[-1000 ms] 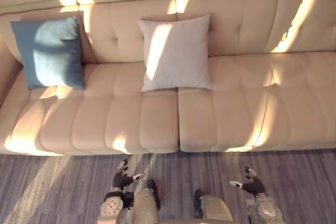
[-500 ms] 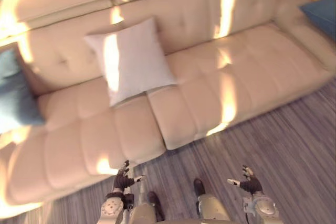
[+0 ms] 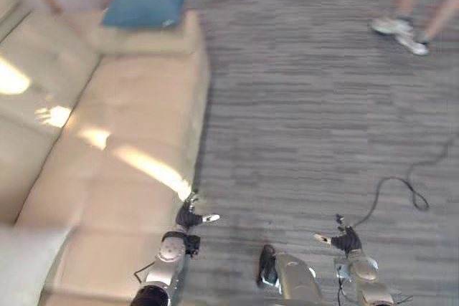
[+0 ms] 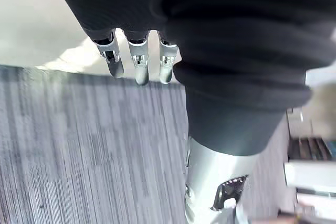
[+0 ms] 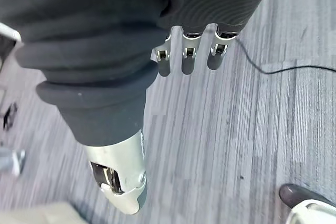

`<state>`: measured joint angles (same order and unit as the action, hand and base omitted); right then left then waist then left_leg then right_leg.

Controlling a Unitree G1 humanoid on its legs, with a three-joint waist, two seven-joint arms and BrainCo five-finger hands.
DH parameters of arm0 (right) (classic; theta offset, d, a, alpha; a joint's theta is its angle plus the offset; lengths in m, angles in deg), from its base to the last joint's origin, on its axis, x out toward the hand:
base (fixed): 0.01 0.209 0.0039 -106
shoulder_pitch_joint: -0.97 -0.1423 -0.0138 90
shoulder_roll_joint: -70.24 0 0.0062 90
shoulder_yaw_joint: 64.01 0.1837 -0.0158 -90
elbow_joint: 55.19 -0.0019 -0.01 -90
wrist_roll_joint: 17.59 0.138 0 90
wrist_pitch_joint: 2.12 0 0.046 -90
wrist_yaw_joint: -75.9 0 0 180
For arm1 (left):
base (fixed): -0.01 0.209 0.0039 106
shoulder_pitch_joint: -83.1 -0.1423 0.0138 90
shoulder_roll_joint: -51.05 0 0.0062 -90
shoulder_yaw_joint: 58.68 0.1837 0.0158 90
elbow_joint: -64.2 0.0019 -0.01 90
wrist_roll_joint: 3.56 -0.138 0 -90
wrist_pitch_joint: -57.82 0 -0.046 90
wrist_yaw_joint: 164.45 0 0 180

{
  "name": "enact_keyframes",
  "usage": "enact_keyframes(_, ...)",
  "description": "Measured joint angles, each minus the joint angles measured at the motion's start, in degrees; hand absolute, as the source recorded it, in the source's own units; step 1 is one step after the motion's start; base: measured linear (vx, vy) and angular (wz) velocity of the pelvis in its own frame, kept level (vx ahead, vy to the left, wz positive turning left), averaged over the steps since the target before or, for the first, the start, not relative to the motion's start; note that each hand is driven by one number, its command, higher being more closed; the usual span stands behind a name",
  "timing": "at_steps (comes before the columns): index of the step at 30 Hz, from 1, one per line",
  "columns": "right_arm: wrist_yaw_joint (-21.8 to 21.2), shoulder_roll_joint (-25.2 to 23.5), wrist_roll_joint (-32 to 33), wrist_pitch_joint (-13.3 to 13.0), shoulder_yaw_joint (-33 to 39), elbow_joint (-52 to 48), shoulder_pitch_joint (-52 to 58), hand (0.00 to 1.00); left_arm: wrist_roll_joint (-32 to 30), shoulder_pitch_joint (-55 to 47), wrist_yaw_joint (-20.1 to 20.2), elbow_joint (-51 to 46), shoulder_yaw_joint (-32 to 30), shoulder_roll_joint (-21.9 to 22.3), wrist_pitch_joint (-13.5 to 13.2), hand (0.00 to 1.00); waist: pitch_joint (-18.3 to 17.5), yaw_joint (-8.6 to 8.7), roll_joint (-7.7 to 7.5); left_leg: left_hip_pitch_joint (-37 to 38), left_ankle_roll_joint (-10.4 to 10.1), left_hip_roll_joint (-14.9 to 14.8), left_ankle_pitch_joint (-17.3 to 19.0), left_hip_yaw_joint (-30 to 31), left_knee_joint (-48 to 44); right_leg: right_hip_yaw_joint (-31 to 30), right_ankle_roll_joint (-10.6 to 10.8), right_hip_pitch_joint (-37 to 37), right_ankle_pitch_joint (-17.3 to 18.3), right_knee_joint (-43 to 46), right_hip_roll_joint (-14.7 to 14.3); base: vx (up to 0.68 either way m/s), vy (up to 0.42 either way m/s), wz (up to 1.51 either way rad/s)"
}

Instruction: Pick up cushions and gather them together orderly.

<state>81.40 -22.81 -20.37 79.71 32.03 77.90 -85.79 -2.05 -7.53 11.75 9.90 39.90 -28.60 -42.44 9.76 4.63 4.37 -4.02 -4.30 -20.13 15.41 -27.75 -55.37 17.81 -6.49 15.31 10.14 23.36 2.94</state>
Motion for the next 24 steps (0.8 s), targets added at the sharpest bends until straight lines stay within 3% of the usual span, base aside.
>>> enact_keyframes(2, 0.7, -0.3, 0.0, 0.4, -0.5, 1.2, 0.0, 0.0, 0.0, -2.4, -0.2, -0.4, 0.0, 0.4, -0.1, 0.0, 0.7, -2.88, -0.86, -6.5, 0.5, 7.1, 0.9, 8.4, 4.1, -4.5, 0.6, -4.2, 0.4, -2.6, -0.5, 0.33, 0.101, -1.41)
enact_keyframes(3, 0.8, -0.4, 0.0, 0.5, -1.6, 1.2, -0.1, 0.0, 0.0, -3.8, -0.3, -0.8, -0.3, 0.3, -0.1, 0.0, 0.8, -4.2, -0.45, -10.1, 0.5, 10.0, 0.9, 12.0, 9.0, -5.9, 1.0, -6.2, 0.6, -4.5, -0.5, 0.38, 0.179, -1.26)
enact_keyframes(5, 0.7, -0.1, 0.0, 0.6, -2.8, 1.2, -0.7, 0.0, 0.1, -6.2, -0.7, -1.5, -0.6, 0.3, -0.1, 0.0, 1.0, -6.28, 0.39, -14.4, -1.3, 13.1, -0.3, 15.5, 19.8, -6.8, 1.6, -9.3, 0.5, -8.1, -0.6, 0.32, 0.195, -0.97)
enact_keyframes(6, 0.8, -0.4, 0.0, 0.5, -2.6, 1.3, -0.9, 0.0, 0.1, -7.0, -0.8, -1.4, -1.3, 0.6, 0.0, 0.0, 0.8, -7.56, 1.22, -15.6, -4.1, 14.2, -2.8, 16.1, 30.5, -6.7, 2.4, -10.9, 0.2, -10.8, -1.1, 0.35, 0.232, -0.72)
enact_keyframes(7, 0.9, -0.4, 0.0, 0.5, -2.5, 1.4, -1.1, 0.0, 0.1, -7.3, -1.1, -1.2, -2.6, 0.9, 0.1, 0.0, 0.9, -8.8, 1.92, -15.7, -2.3, 14.1, -8.3, 16.1, 36.9, -7.4, 3.5, -13.3, 0.1, -13.0, -2.4, 0.47, 0.275, -0.79)
enact_keyframes(8, 0.9, -0.9, 0.0, 0.6, -2.6, 1.6, -1.2, 0.0, 0.1, -7.5, -1.4, -0.7, -3.5, 0.9, 0.1, 0.0, 0.4, -9.94, 1.7, -15.0, 0.6, 14.6, -11.2, 16.2, 37.2, -8.9, 4.6, -14.7, 0.5, -14.1, -2.9, 0.45, 0.217, -0.55)
enact_keyframes(9, 1.0, -1.4, 0.0, 0.6, -2.6, 1.6, -1.5, 0.0, 0.1, -7.4, -1.4, -0.5, -4.4, 0.8, 0.1, 0.0, 0.1, -10.32, 0.79, -15.1, 1.4, 15.5, -11.3, 16.3, 37.1, -9.5, 5.6, -15.5, 1.0, -14.5, -2.6, 0.52, 0.219, -0.13)
enact_keyframes(11, 1.0, -1.4, 0.0, 0.5, -2.4, 2.0, -1.7, 0.0, 0.3, -6.9, -1.3, 0.3, -6.0, 1.1, 0.1, 0.0, -0.7, -9.5, -2.93, -15.5, 6.6, 18.7, -8.0, 17.1, 35.1, -10.0, 9.8, -14.3, 4.3, -10.4, 0.8, 0.58, 0.208, 0.38)
enact_keyframes(12, 1.0, -1.4, 0.0, 0.5, -2.0, 3.5, -2.0, 0.0, 0.6, -6.9, -1.3, 1.3, -6.1, 1.5, 0.3, 0.0, -0.9, -9.28, -3.81, -15.0, 8.6, 20.0, -5.8, 16.9, 33.7, -11.2, 12.6, -11.7, 5.9, -2.1, 2.6, 0.53, 0.169, 0.31)
enact_keyframes(13, 1.0, -1.5, 0.0, 0.5, -1.6, 4.0, -2.3, 0.0, 0.6, -7.0, -1.3, 1.8, -6.1, 1.7, 0.5, 0.0, -0.8, -9.13, -3.88, -14.2, 9.0, 20.4, -4.6, 16.8, 32.9, -12.2, 15.3, -10.1, 6.1, 3.3, 3.4, 0.56, 0.188, 0.24)
enact_keyframes(14, 1.0, -2.1, -0.1, 0.7, -1.3, 5.1, -3.0, 0.0, 0.6, -7.5, -1.3, 2.3, -6.1, 1.7, 1.1, 0.0, -0.8, -8.57, -3.89, -11.3, 10.0, 21.3, -2.7, 17.1, 32.3, -14.5, 22.1, -7.1, 4.4, 15.1, 4.6, 0.58, 0.167, 0.33)
enact_keyframes(15, 0.8, -2.8, -0.1, 0.7, -1.3, 5.1, -2.4, 0.0, 0.6, -8.4, -1.3, 2.3, -5.7, 1.2, 1.3, 0.0, -0.7, -8.37, -4.12, -7.2, 10.5, 22.6, -1.4, 18.0, 32.8, -14.6, 22.3, -4.3, 2.2, 26.5, 6.2, 0.6, 0.136, 0.39)
enact_keyframes(16, 0.7, -3.1, -0.1, 0.8, -1.3, 5.1, -2.0, 0.0, 0.6, -8.4, -1.4, 2.3, -5.4, 0.9, 1.4, 0.0, -0.6, -8.19, -4.15, -5.0, 10.7, 23.2, -1.2, 18.5, 33.2, -13.6, 21.7, -3.4, 2.5, 30.9, 7.5, 0.61, 0.08, 0.39)
enact_keyframes(17, 0.6, -3.1, -0.2, 0.8, -1.3, 5.2, -1.5, 0.0, 0.6, -8.4, -1.4, 2.3, -5.1, 0.8, 1.4, 0.0, -0.6, -8.17, -3.88, -2.1, 10.8, 23.6, -1.2, 19.3, 34.1, -11.0, 19.9, -2.6, 3.3, 34.4, 9.0, 0.59, 0.05, 0.37)
enact_keyframes(18, 0.6, -3.0, -0.2, 0.8, -1.3, 5.1, -1.6, 0.0, 0.7, -8.4, -1.6, 2.1, -4.7, 0.8, 1.2, 0.0, -0.7, -8.17, -2.71, 3.2, 10.8, 23.7, -1.1, 20.9, 37.5, -5.5, 14.3, -0.1, 5.7, 34.9, 10.8, 0.57, 0.039, 0.33)
enact_keyframes(19, 0.6, -3.0, -0.2, 0.7, -1.3, 5.1, -1.8, 0.0, 0.7, -8.2, -1.7, 2.1, -4.7, 0.7, 1.2, 0.0, -0.7, -7.93, -2.39, 4.6, 10.8, 23.7, -1.2, 21.9, 38.9, -3.7, 12.8, 1.3, 6.6, 33.9, 11.2, 0.54, 0.006, 0.42)
enact_keyframes(20, 0.5, -2.6, -0.2, 0.7, -1.3, 5.1, -2.9, 0.0, 0.7, -7.6, -1.6, 2.2, -4.6, 0.2, 1.3, 0.0, -0.2, -6.84, -1.43, 7.6, 10.7, 23.1, -1.2, 23.3, 41.4, -1.3, 10.5, 3.3, 7.8, 28.6, 10.8, 0.65, -0.047, 0.52)
enact_keyframes(22, 0.5, -1.2, -0.1, 0.7, -1.3, 5.0, -3.7, 0.0, 0.7, -6.4, -1.6, 2.9, -4.6, 0.4, 1.3, 0.0, 0.7, -5.57, 0.22, 11.1, 10.5, 21.5, -1.2, 24.6, 43.4, -1.5, 10.4, 6.9, 7.5, 17.3, 8.8, 0.6, -0.07, 0.57)
enact_keyframes(23, 0.5, -0.4, -0.1, 0.7, -0.4, 4.7, -3.9, 0.0, 0.6, -5.4, -1.7, 3.7, -4.6, 0.6, 1.3, 0.0, 1.2, -5.1, 1.39, 13.0, 7.5, 19.9, -0.7, 24.9, 43.8, -3.4, 10.6, 9.0, 3.4, 7.2, 6.8, 0.46, -0.09, 0.42)
enact_keyframes(24, 0.5, -0.5, -0.1, 0.8, 0.3, 4.8, -3.7, 0.0, 0.6, -4.9, -1.7, 4.0, -4.6, 0.7, 1.3, 0.0, 1.4, -5.1, 1.37, 14.1, 6.0, 19.4, -0.5, 24.9, 44.0, -4.3, 10.8, 9.6, 0.3, 1.9, 5.8, 0.61, -0.144, 0.46)
